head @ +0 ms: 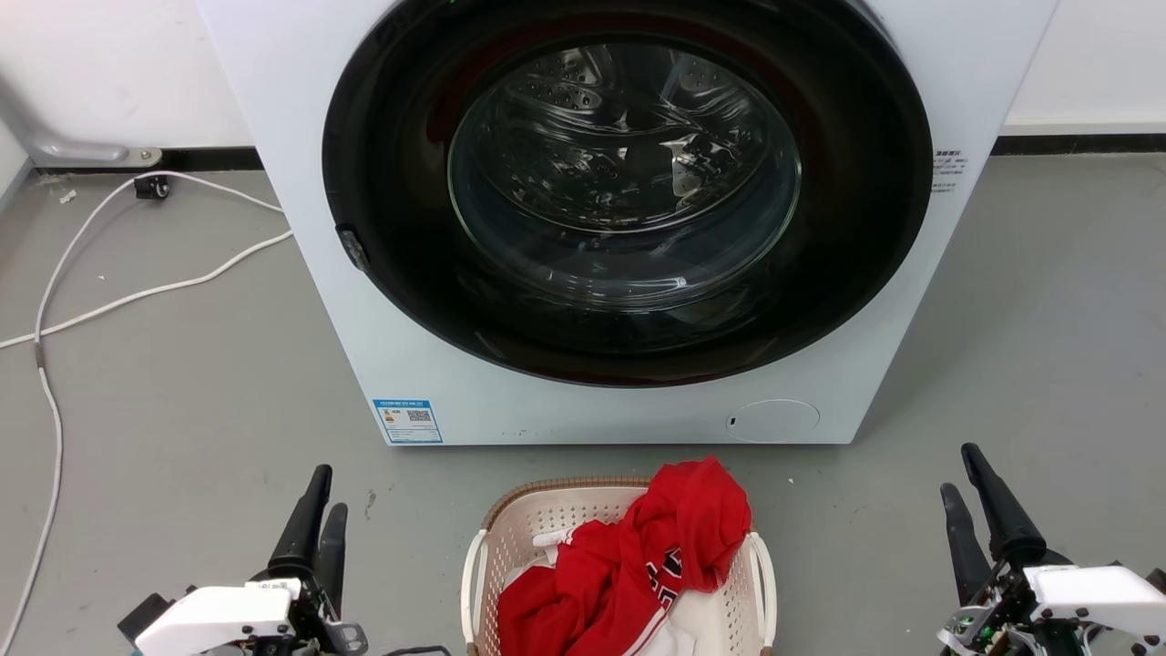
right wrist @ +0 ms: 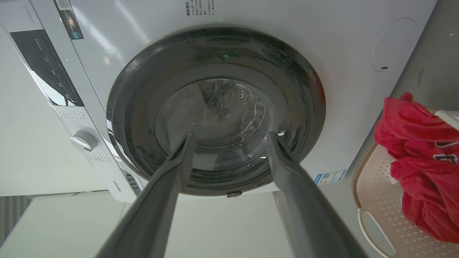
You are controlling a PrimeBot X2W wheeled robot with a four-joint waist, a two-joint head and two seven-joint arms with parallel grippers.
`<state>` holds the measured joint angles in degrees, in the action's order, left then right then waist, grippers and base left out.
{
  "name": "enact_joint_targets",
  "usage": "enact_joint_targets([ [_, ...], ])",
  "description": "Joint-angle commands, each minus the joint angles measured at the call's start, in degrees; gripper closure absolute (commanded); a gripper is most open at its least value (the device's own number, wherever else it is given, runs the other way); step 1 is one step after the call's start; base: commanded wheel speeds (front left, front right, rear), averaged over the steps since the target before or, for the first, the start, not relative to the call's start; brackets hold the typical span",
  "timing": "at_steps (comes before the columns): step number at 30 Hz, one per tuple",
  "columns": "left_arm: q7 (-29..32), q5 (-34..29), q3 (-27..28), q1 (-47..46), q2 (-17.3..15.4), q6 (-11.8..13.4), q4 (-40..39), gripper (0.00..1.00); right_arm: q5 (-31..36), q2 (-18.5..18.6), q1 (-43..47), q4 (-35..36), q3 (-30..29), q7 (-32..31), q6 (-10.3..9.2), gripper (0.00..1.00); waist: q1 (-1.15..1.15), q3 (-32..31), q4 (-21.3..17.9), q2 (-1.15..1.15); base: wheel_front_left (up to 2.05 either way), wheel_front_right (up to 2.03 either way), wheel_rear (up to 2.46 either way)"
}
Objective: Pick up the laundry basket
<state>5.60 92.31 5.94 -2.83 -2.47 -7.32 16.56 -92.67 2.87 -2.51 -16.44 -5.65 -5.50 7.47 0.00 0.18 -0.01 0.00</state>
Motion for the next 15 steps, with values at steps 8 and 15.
enact_joint_targets([
  [8, -2.6, -1.7, -1.0, 0.1, -0.2, 0.0, -3.3, 0.0, 2.2, 0.1, 0.0, 2.6, 0.9, 2.6, 0.01, 0.0, 0.0, 0.1, 0.0, 0.0, 0.0, 0.0, 0.0],
  [15, -4.4, -4.4, -0.4, 0.7, -0.2, -0.1, -4.1, 0.0, 5.4, 0.1, 0.3, 3.2, 0.6, 4.4, 0.02, 0.0, 0.0, 0.1, 0.0, 0.0, 0.0, 0.0, 0.0],
])
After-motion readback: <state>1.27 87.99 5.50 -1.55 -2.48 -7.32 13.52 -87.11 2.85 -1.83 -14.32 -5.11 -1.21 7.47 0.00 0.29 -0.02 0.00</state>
